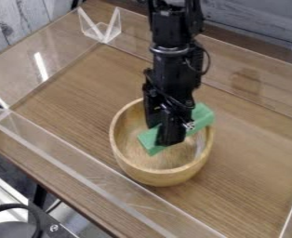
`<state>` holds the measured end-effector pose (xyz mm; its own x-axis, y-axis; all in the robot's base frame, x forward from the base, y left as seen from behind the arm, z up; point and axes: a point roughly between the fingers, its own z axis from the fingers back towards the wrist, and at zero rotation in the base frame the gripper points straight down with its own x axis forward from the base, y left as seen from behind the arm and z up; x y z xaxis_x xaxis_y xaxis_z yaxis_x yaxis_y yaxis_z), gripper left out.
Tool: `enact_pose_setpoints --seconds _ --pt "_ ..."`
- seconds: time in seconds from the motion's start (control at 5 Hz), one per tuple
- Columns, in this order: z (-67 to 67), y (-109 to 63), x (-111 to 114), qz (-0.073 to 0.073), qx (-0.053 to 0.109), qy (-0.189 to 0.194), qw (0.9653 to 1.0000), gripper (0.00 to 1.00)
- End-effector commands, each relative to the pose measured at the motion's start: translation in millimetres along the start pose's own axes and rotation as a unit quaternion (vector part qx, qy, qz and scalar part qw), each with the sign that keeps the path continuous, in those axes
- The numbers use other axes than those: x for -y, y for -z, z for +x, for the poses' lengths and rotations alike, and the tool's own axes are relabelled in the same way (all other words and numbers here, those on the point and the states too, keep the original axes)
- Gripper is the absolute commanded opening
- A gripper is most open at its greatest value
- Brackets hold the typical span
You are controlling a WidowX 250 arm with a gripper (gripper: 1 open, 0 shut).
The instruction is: Put the green block in the brown bowl
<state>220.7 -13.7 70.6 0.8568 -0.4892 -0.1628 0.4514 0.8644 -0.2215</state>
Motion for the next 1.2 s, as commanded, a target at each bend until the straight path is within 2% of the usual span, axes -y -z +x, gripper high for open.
enact_pose_setpoints --seconds 0.0,0.2,0.6,1.0 --pt "5.9 -9.5 -4 0.012 0.031 -0.001 0.9994 0.00" --pt "8.2 -4.0 -8 0.005 0.036 -0.007 0.9993 0.00" --pt "5.5 -6.3 -13 -0.013 0.042 -0.028 0.9987 0.00" --pt "5.3 -2.0 -19 -0.017 0.046 -0.086 0.9951 0.00"
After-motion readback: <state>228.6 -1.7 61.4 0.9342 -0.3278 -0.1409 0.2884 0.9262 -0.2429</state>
